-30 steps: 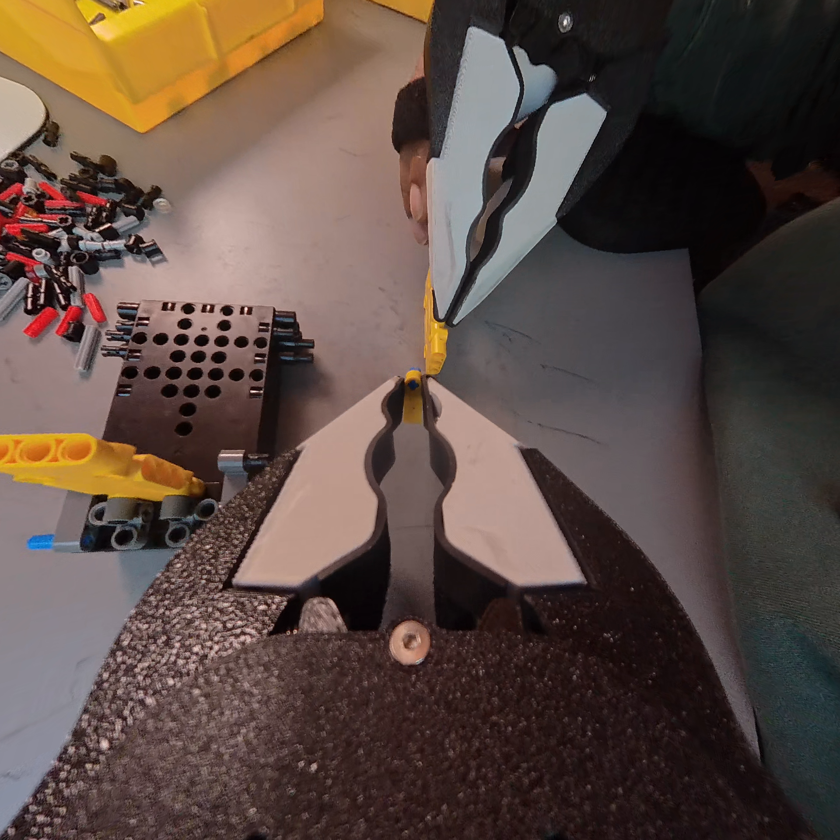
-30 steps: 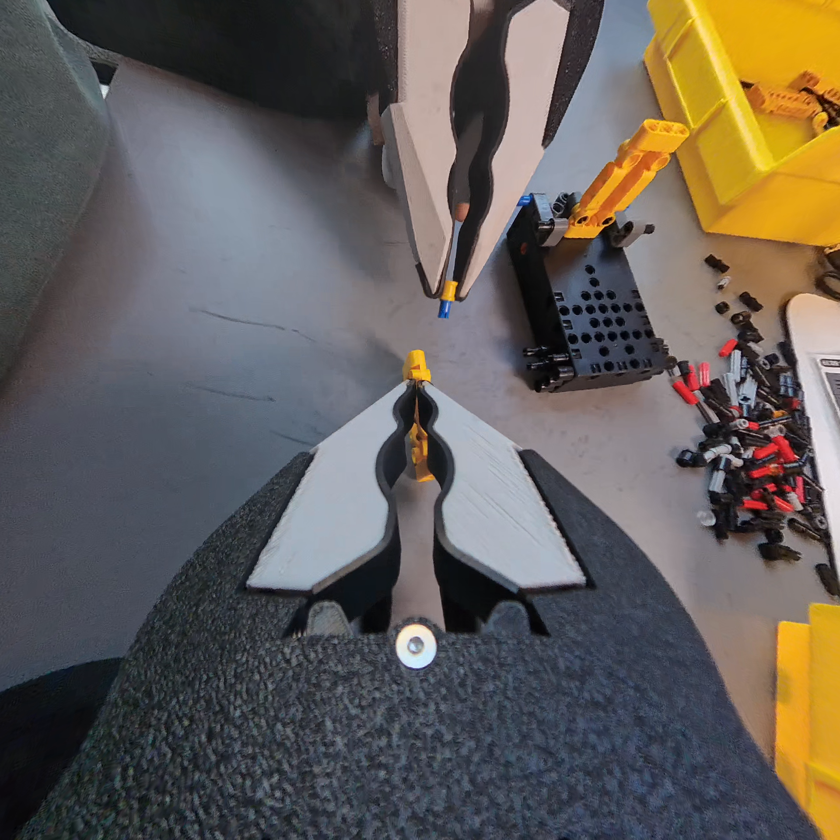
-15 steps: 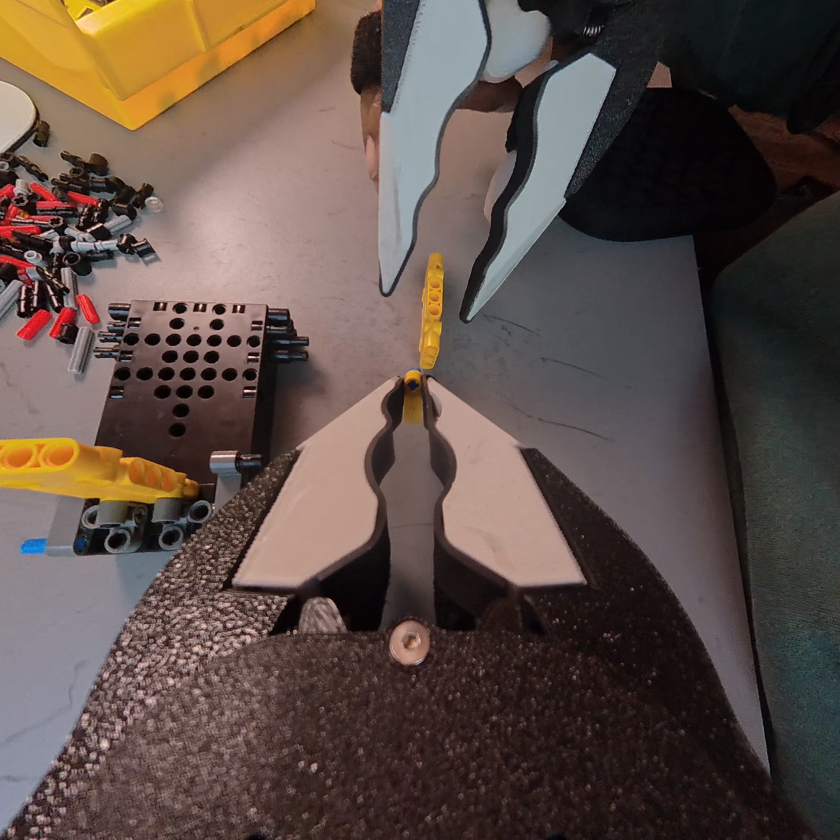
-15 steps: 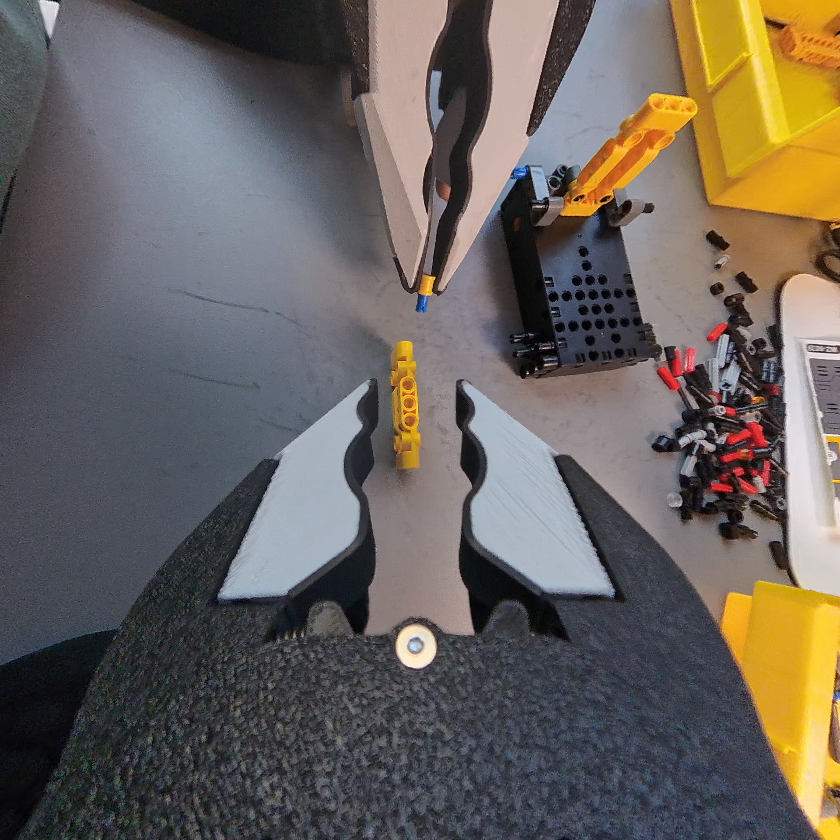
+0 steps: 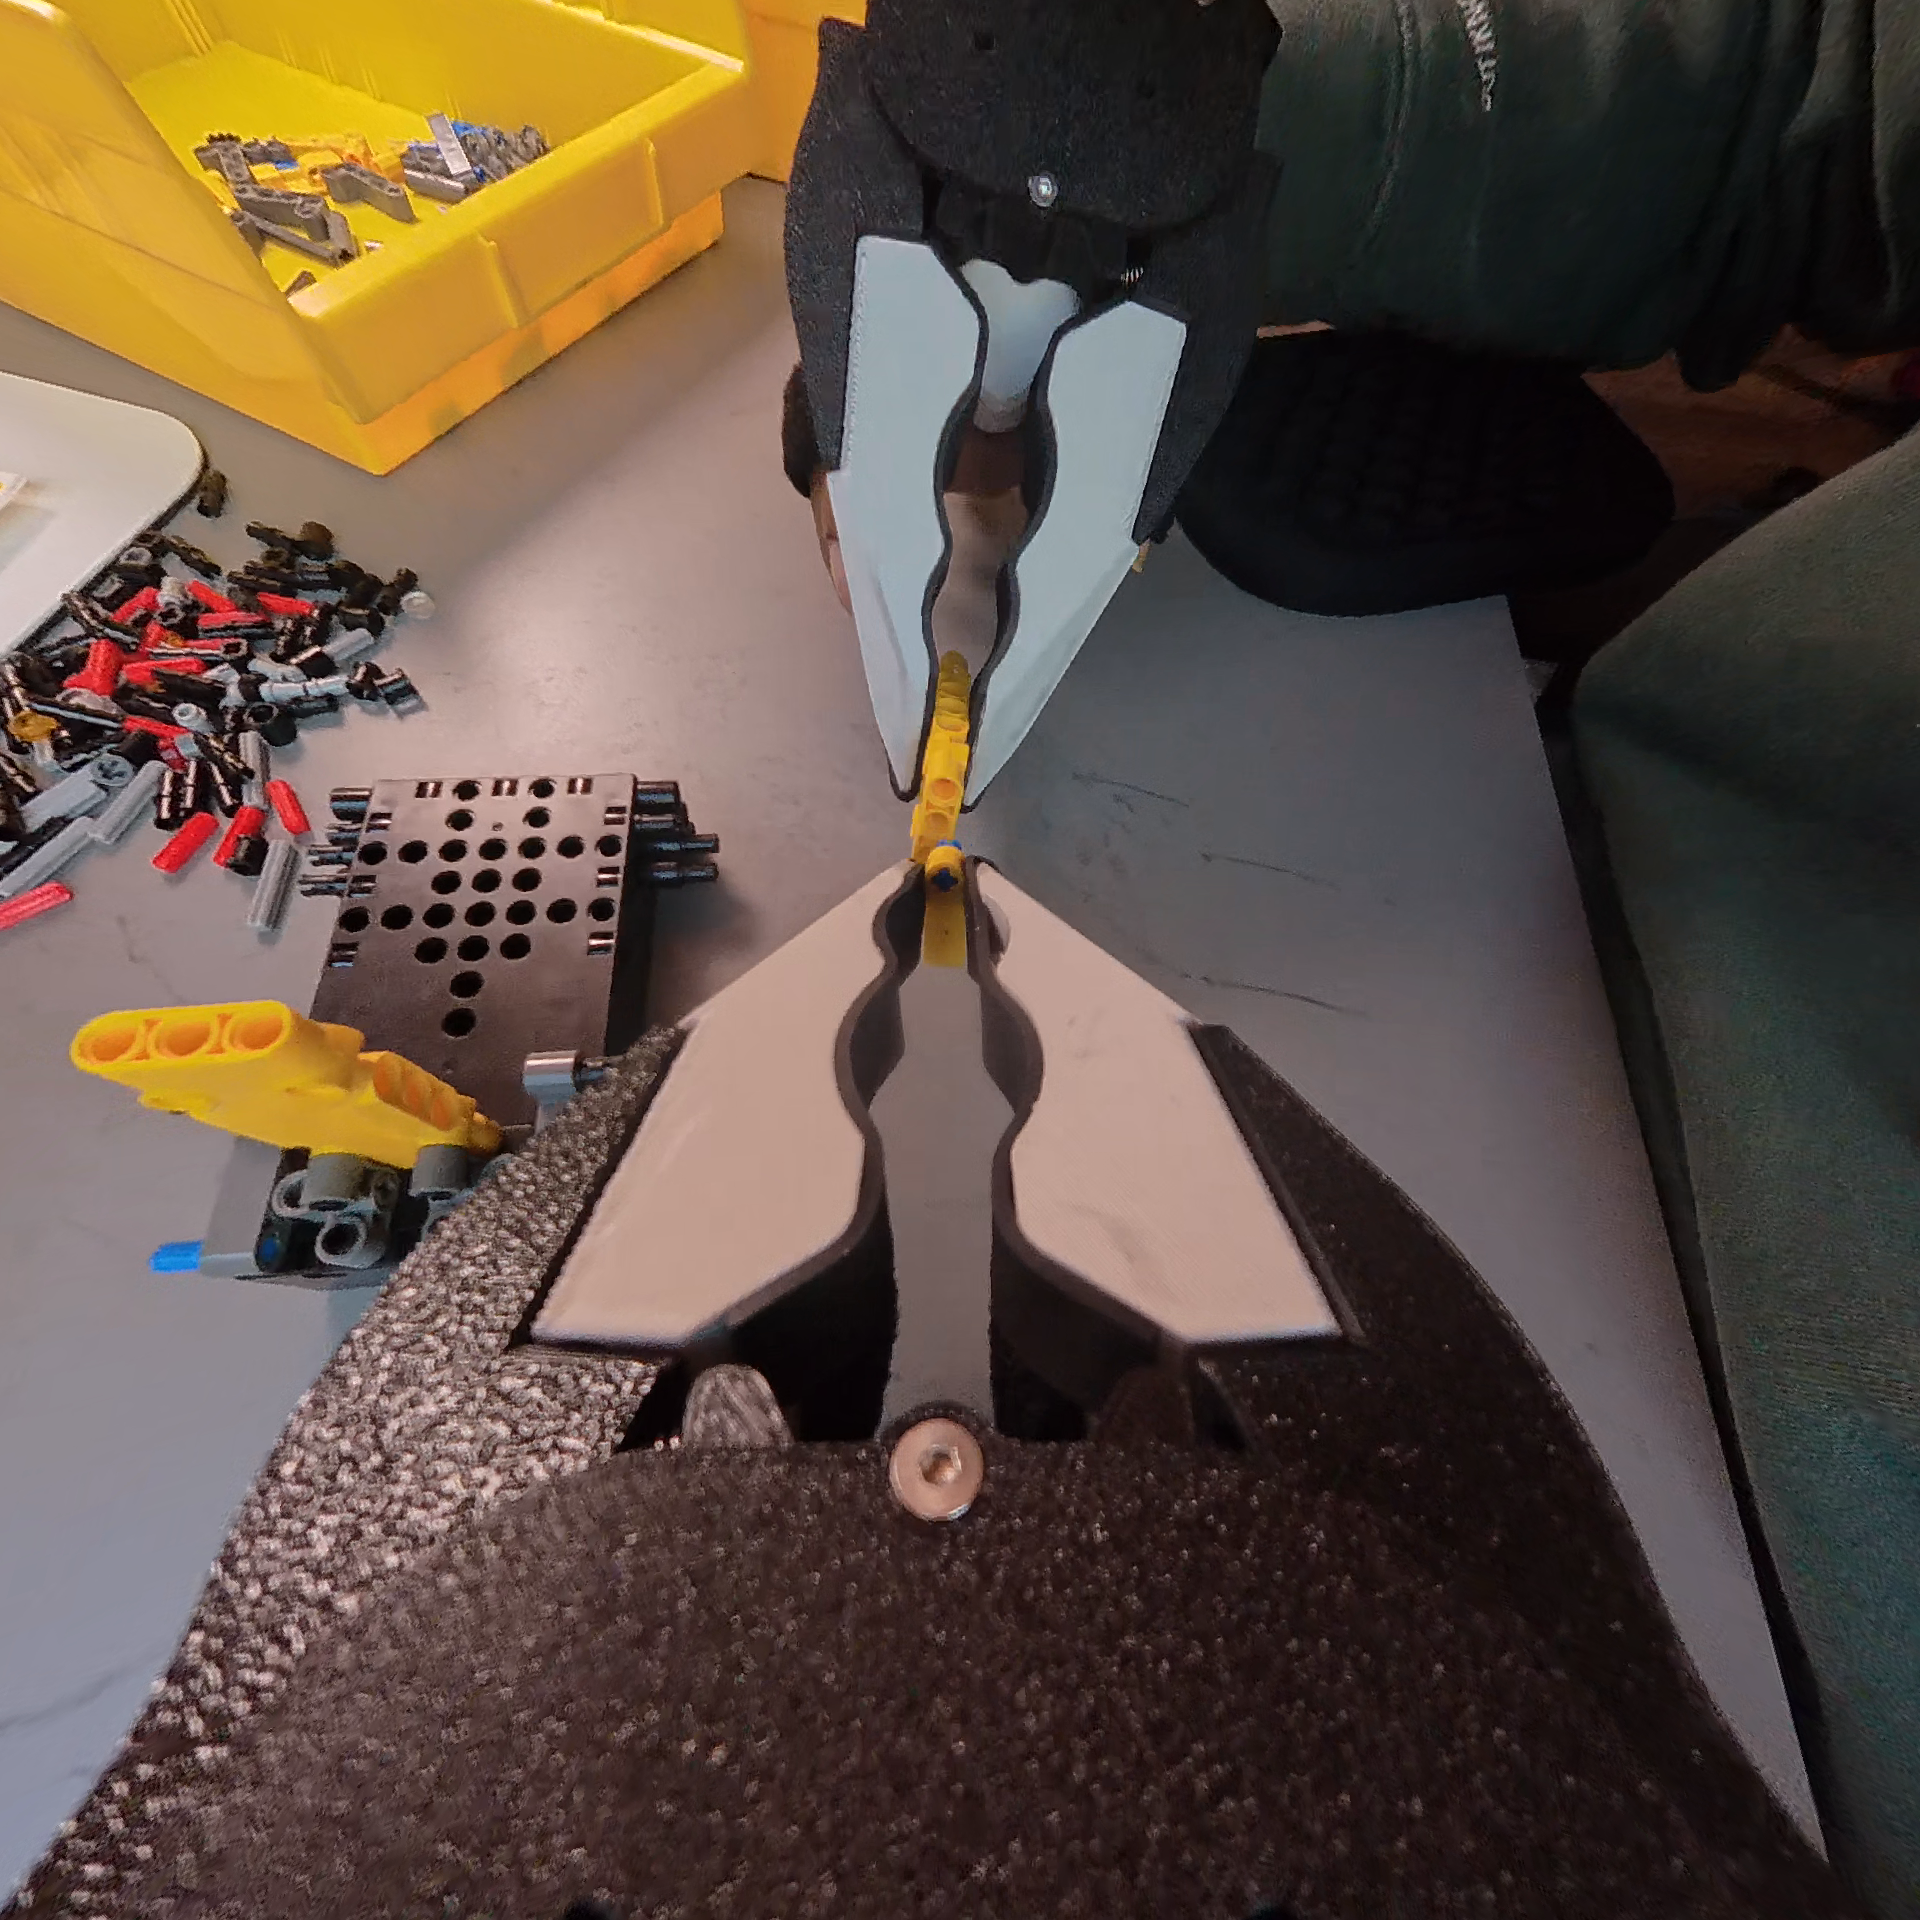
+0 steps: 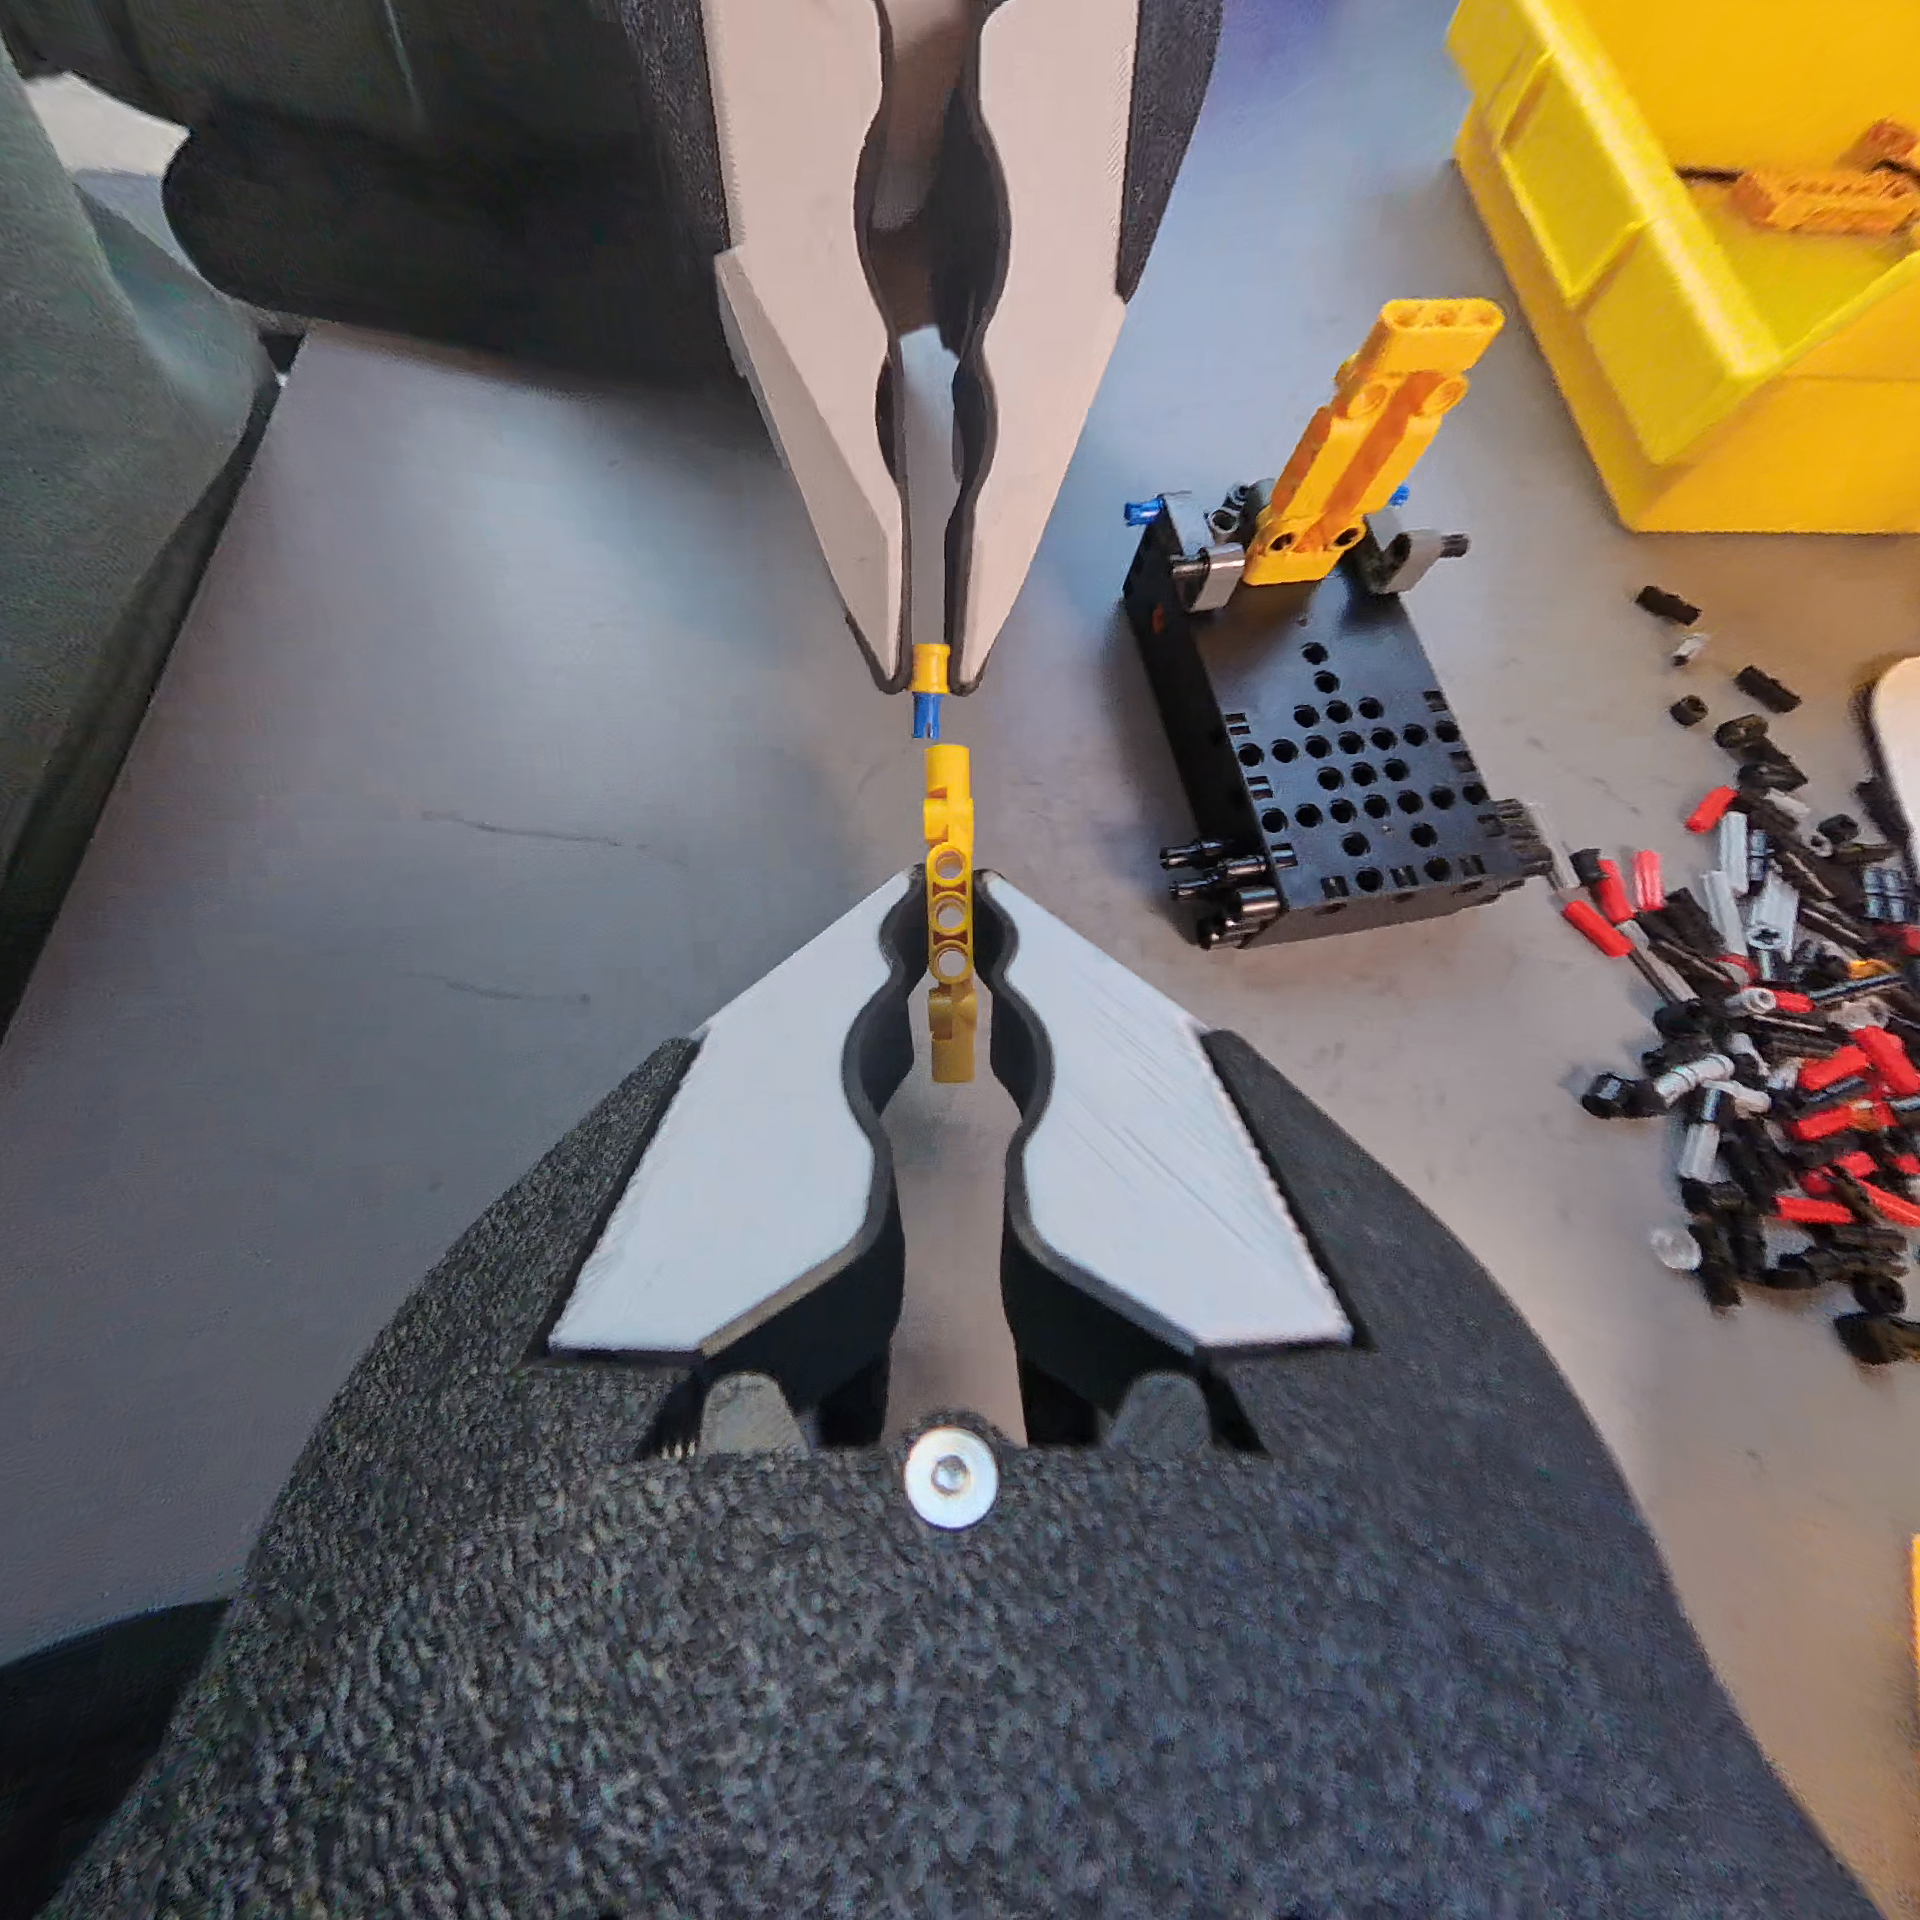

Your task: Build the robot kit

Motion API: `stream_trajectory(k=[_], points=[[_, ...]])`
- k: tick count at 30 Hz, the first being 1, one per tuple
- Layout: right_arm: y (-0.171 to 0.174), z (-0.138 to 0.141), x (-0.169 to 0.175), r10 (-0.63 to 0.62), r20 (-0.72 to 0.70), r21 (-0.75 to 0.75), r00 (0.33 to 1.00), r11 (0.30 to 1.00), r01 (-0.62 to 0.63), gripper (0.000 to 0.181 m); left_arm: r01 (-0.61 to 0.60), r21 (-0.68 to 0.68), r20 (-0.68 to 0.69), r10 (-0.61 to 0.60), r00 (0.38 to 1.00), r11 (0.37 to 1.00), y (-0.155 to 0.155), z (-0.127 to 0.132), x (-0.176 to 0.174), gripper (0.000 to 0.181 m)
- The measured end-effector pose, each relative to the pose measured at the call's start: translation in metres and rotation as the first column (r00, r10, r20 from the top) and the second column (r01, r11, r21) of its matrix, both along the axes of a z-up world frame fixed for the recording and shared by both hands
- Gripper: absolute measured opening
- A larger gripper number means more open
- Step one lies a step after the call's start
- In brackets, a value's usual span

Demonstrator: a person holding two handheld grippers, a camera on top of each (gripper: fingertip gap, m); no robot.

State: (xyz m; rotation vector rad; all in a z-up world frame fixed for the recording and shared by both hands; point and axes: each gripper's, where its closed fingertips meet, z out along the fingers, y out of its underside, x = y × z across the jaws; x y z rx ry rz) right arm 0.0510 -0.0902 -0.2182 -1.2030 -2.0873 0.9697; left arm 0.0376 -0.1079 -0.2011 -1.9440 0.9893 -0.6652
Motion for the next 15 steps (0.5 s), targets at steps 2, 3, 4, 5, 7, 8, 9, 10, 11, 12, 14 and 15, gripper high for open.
stream_trajectory(k=[2, 3, 4, 5, 7, 8, 9, 10, 11, 12, 14, 15], points=[[-0.001, 0.006, -0.001, -0.010, -0.052, -0.037, 0.999, 0.999, 0.008, 0.007, -0.004, 0.022, 0.010, 0.004, 1.000, 1.000, 0.002, 0.003, 0.000, 0.006], [-0.002, 0.007, 0.000, -0.012, -0.065, -0.042, 0.998, 0.999, 0.009, 0.007, -0.008, 0.028, 0.006, 0.008, 1.000, 1.000, 0.003, 0.003, 0.000, 0.006], [-0.002, 0.008, 0.000, -0.013, -0.078, -0.045, 0.997, 0.999, 0.009, 0.007, -0.009, 0.028, 0.000, 0.009, 1.000, 1.000, 0.003, 0.002, 0.000, 0.006], [-0.002, 0.010, 0.000, -0.013, -0.091, -0.056, 0.996, 0.998, 0.008, 0.007, -0.010, 0.029, -0.002, 0.010, 1.000, 1.000, 0.003, 0.002, 0.001, 0.006], [-0.001, 0.013, 0.002, -0.010, -0.110, -0.069, 0.994, 0.998, 0.002, 0.007, -0.013, 0.042, 0.007, 0.013, 1.000, 0.999, 0.004, 0.004, 0.001, 0.006], [-0.001, 0.015, 0.002, -0.008, -0.121, -0.078, 0.993, 0.997, -0.001, 0.007, -0.016, 0.047, 0.018, 0.015, 1.000, 0.999, 0.004, 0.006, 0.002, 0.006], [-0.001, 0.017, 0.002, -0.007, -0.128, -0.086, 0.992, 0.996, -0.004, 0.007, -0.019, 0.052, 0.028, 0.017, 0.999, 0.998, 0.004, 0.008, 0.002, 0.006], [-0.001, 0.018, 0.002, -0.006, -0.135, -0.086, 0.991, 0.996, -0.006, 0.007, -0.018, 0.058, 0.034, 0.016, 0.999, 0.998, 0.005, 0.010, 0.002, 0.006], [-0.002, 0.018, 0.002, -0.005, -0.138, -0.086, 0.990, 0.996, -0.007, 0.007, -0.015, 0.064, 0.040, 0.012, 0.999, 0.998, 0.004, 0.011, 0.003, 0.006], [-0.002, 0.018, 0.002, -0.004, -0.140, -0.087, 0.990, 0.996, -0.009, 0.007, -0.013, 0.068, 0.045, 0.010, 0.999, 0.998, 0.004, 0.012, 0.004, 0.006], [-0.002, 0.019, 0.002, -0.006, -0.147, -0.085, 0.989, 0.996, -0.007, 0.007, -0.015, 0.072, 0.045, 0.011, 0.999, 0.997, 0.004, 0.013, 0.004, 0.006], [-0.002, 0.020, 0.002, -0.006, -0.153, -0.086, 0.988, 0.996, -0.008, 0.007, -0.015, 0.076, 0.049, 0.012, 0.999, 0.997, 0.004, 0.014, 0.005, 0.006]])
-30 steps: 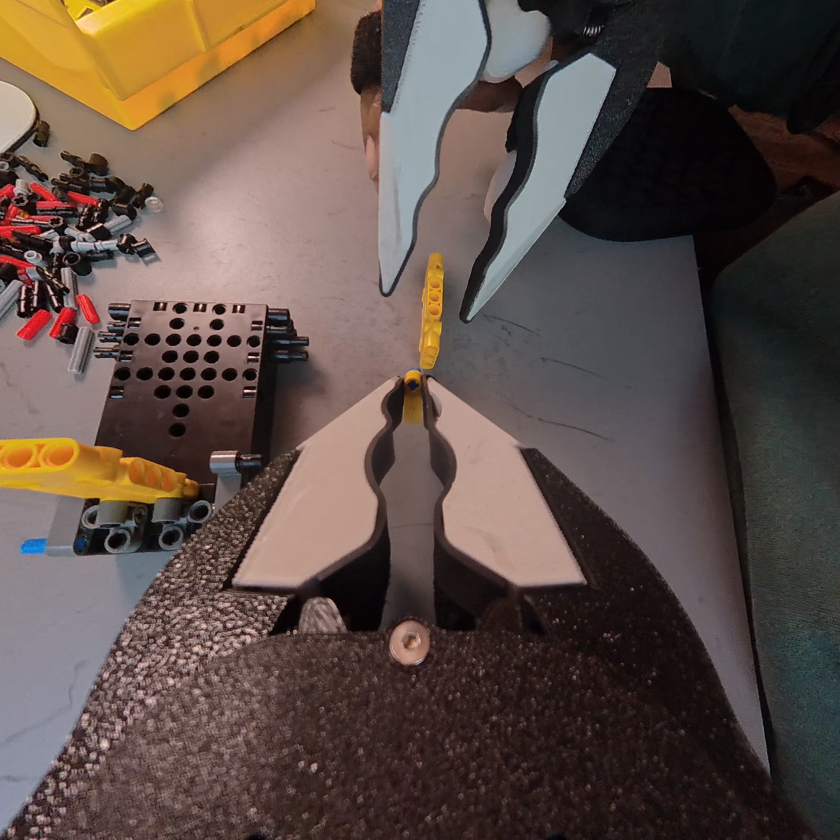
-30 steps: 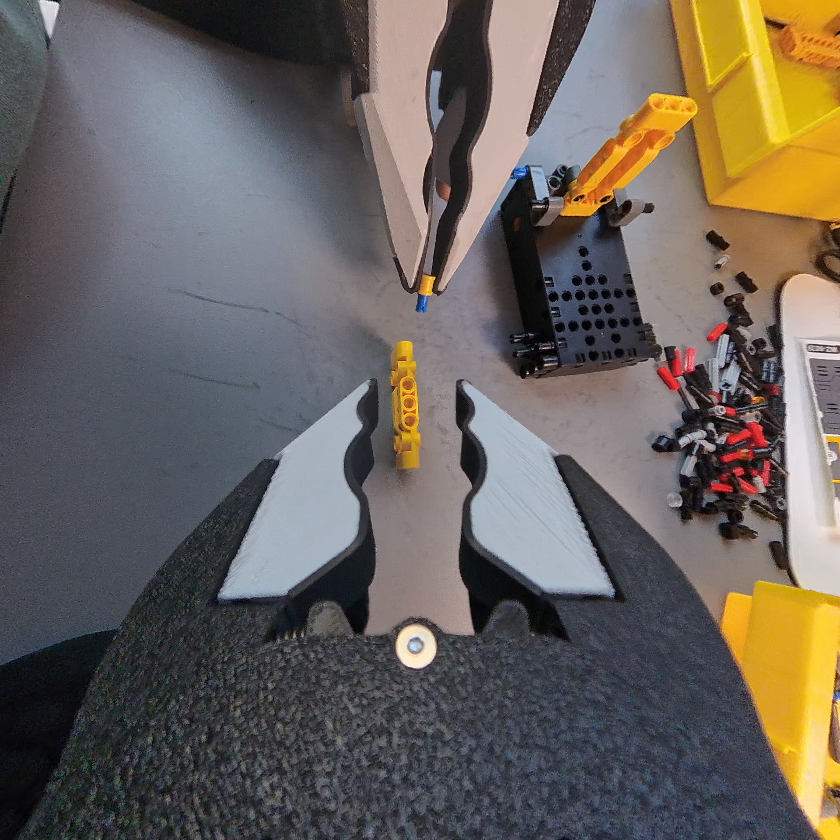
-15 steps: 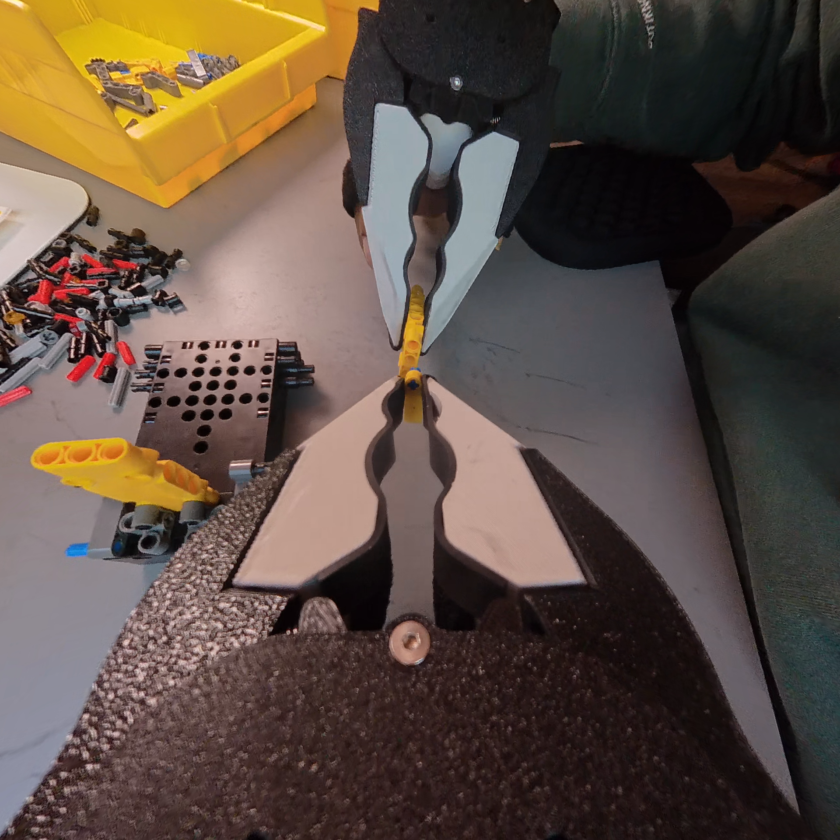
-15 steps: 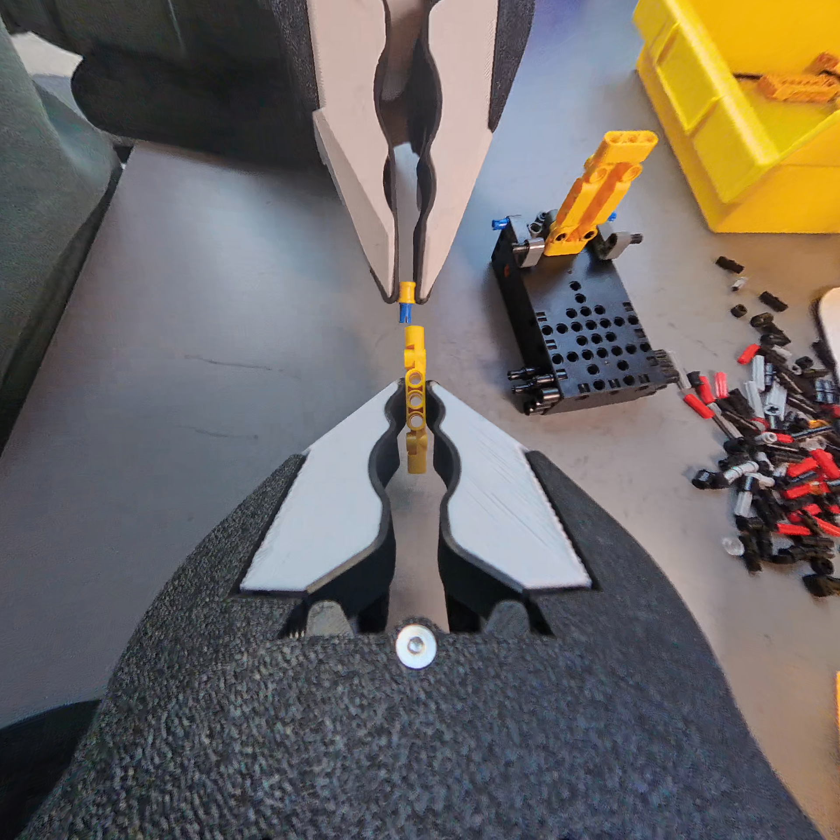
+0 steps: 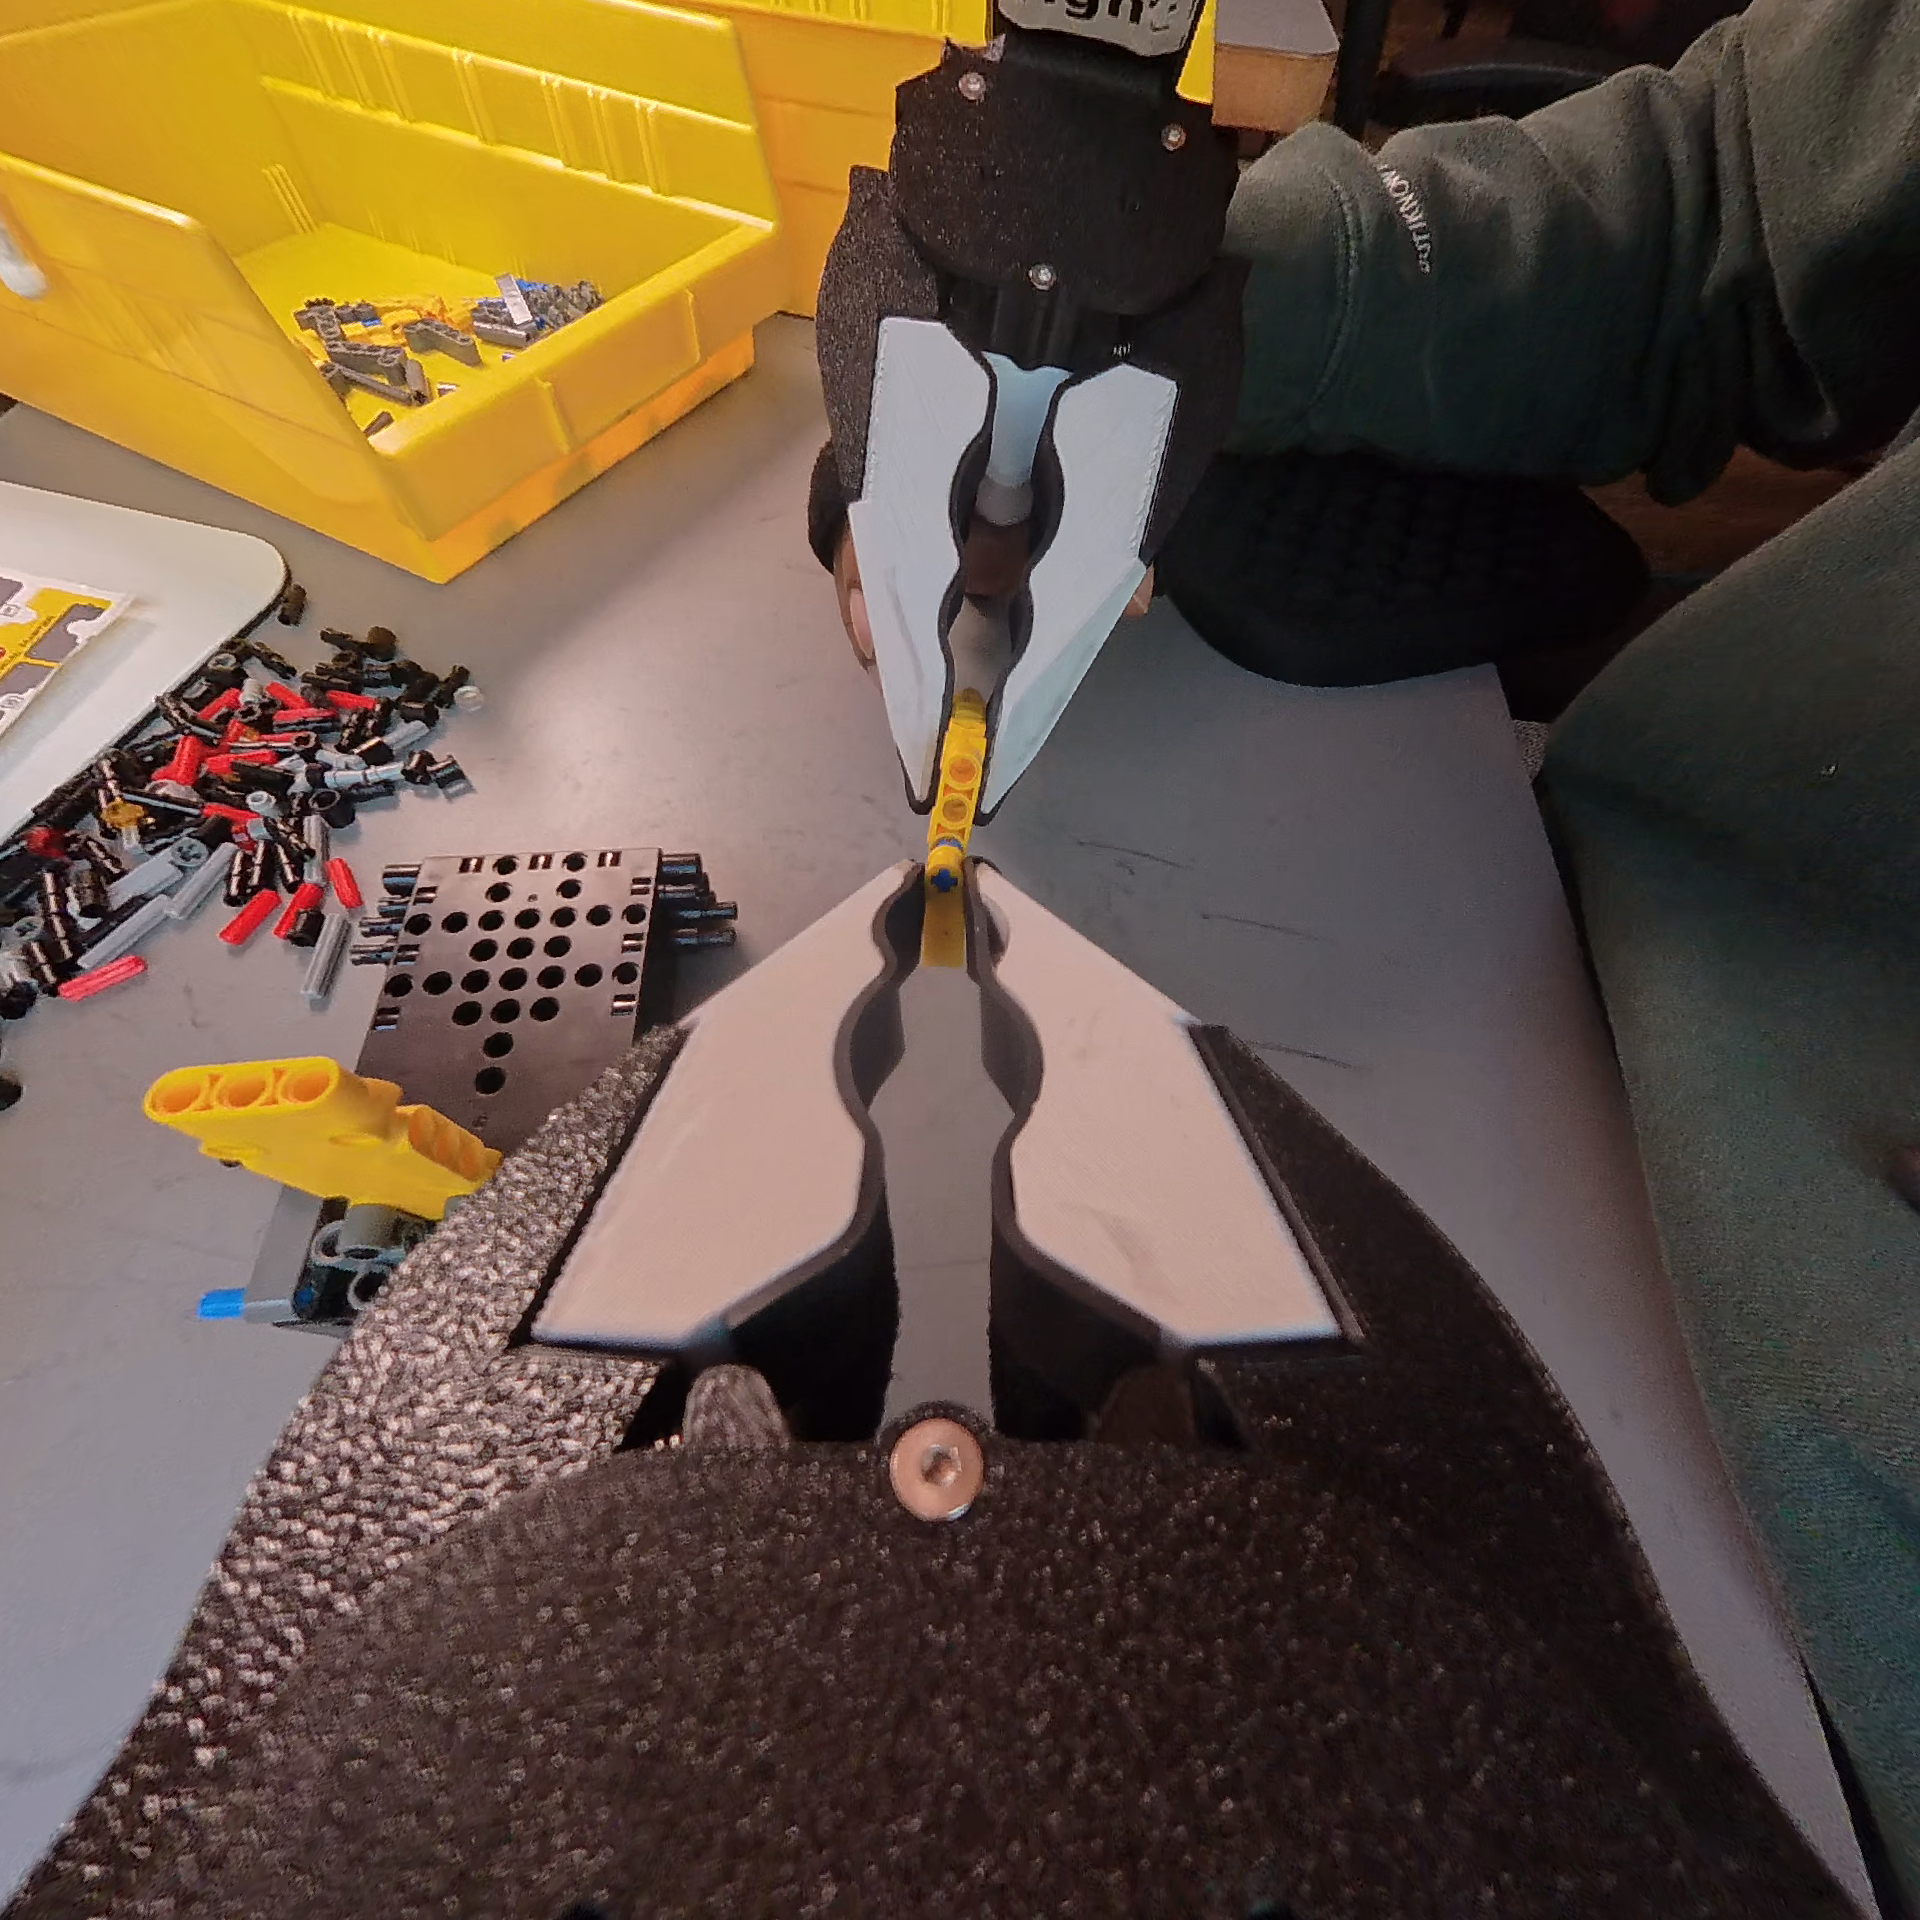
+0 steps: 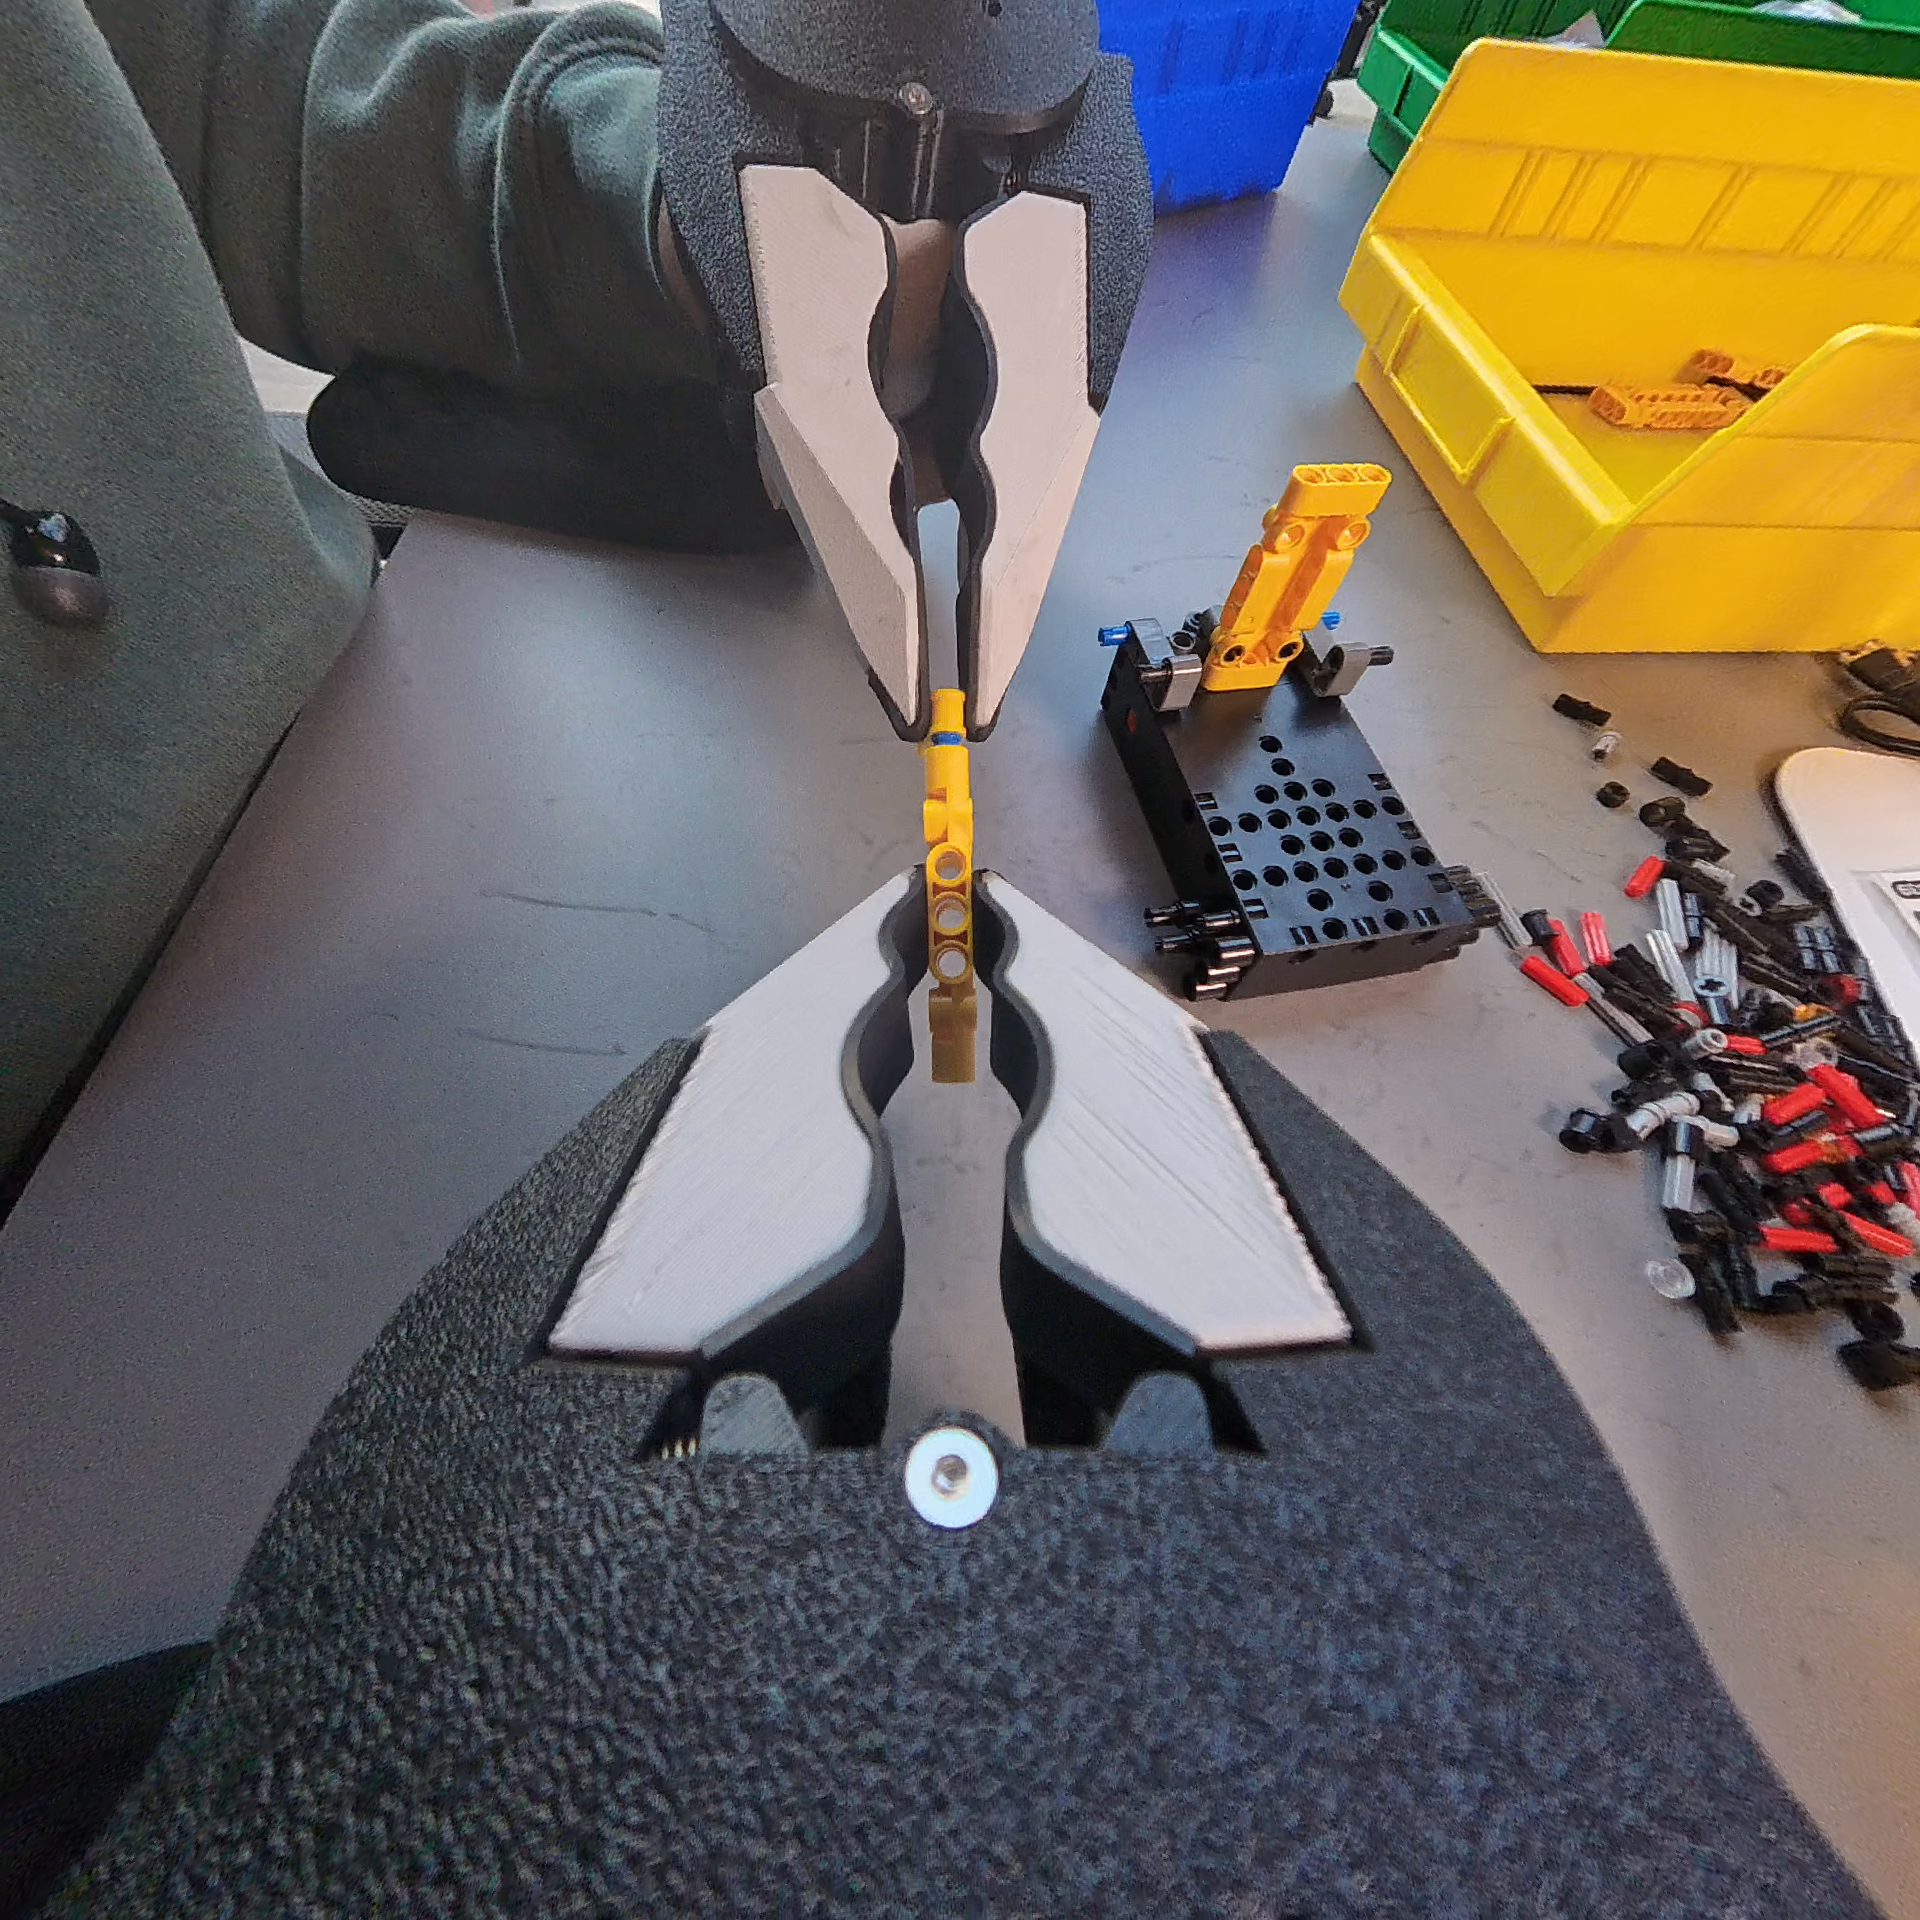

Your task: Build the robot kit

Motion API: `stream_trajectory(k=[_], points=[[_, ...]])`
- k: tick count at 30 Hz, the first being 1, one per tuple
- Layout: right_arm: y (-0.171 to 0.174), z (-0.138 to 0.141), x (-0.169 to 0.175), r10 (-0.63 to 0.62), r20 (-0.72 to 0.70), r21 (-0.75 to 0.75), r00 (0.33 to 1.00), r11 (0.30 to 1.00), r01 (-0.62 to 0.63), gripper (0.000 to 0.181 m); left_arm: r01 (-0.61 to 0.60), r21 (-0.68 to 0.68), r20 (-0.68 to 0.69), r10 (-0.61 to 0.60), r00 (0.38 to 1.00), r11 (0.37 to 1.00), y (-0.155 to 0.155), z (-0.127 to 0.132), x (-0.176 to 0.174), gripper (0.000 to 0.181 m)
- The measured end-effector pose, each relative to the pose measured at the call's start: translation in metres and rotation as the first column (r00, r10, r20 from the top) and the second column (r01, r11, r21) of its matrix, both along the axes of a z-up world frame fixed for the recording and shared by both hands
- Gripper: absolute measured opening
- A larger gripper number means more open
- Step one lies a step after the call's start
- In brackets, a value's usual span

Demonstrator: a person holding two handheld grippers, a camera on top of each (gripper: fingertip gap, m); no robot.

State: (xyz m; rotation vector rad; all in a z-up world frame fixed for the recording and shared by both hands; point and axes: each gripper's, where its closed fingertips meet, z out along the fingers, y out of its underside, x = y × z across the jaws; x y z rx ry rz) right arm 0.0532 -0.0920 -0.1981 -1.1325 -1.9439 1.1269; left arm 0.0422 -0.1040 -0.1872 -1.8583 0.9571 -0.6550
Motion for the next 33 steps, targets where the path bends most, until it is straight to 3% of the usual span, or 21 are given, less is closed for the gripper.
stream_trajectory(k=[20, 33], points=[[-0.010, 0.021, 0.010, 0.050, -0.113, -0.050, 0.992, 0.997, -0.056, 0.006, 0.059, 0.186, -0.061, -0.049, 0.997, 0.981, -0.009, 0.019, 0.010, 0.006], [-0.003, 0.010, 0.006, 0.009, -0.101, 0.096, 0.995, 0.995, 0.001, 0.006, 0.001, 0.072, -0.069, 0.004, 0.998, 0.997, -0.004, 0.008, 0.007, 0.006]])
